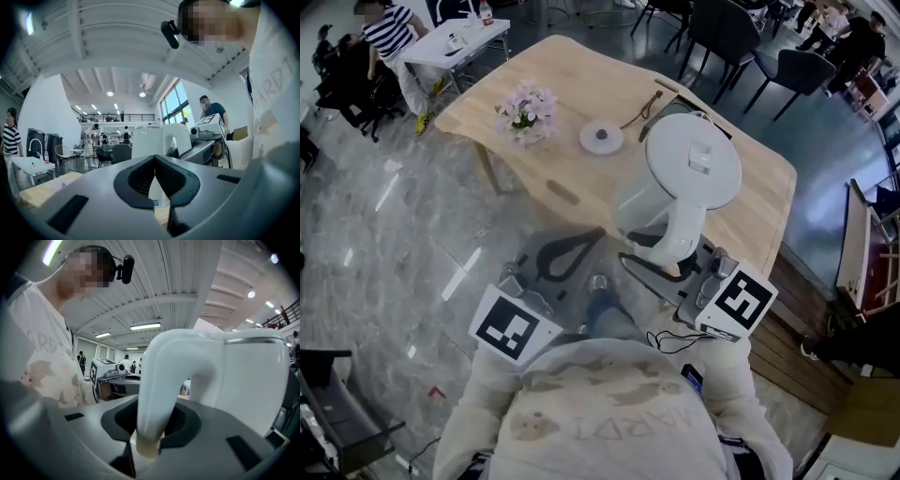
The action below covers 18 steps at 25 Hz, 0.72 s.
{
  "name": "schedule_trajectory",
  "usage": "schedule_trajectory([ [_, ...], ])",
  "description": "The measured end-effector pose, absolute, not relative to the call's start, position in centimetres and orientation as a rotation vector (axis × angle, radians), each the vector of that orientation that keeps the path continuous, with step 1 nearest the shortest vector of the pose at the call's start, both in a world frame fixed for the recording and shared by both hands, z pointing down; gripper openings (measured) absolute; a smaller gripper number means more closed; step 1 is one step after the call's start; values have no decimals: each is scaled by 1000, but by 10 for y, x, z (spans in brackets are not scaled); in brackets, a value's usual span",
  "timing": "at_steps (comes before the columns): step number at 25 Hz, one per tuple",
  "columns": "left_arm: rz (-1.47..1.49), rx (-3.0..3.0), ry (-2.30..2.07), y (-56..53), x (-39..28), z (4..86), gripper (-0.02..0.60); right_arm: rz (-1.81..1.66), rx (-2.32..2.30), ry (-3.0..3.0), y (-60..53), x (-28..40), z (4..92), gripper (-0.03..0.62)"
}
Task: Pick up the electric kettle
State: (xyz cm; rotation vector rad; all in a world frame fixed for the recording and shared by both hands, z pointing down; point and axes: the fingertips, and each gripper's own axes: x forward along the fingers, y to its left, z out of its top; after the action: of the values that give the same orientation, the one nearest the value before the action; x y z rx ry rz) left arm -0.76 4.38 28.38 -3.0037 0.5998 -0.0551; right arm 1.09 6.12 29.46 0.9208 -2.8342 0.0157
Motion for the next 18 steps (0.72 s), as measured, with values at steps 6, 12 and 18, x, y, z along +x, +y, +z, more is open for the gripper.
schedule_trajectory([
  [6, -50, -3002, 594, 66, -13, 286, 11, -34, 938, -2848, 83, 5, 290, 109],
  [12, -60, -2995, 591, 64, -13, 285, 11, -51, 940, -2856, 82, 5, 286, 109],
  [18, -50, -2990, 590, 63, -12, 282, 11, -62, 922, -2841, 82, 4, 287, 109],
])
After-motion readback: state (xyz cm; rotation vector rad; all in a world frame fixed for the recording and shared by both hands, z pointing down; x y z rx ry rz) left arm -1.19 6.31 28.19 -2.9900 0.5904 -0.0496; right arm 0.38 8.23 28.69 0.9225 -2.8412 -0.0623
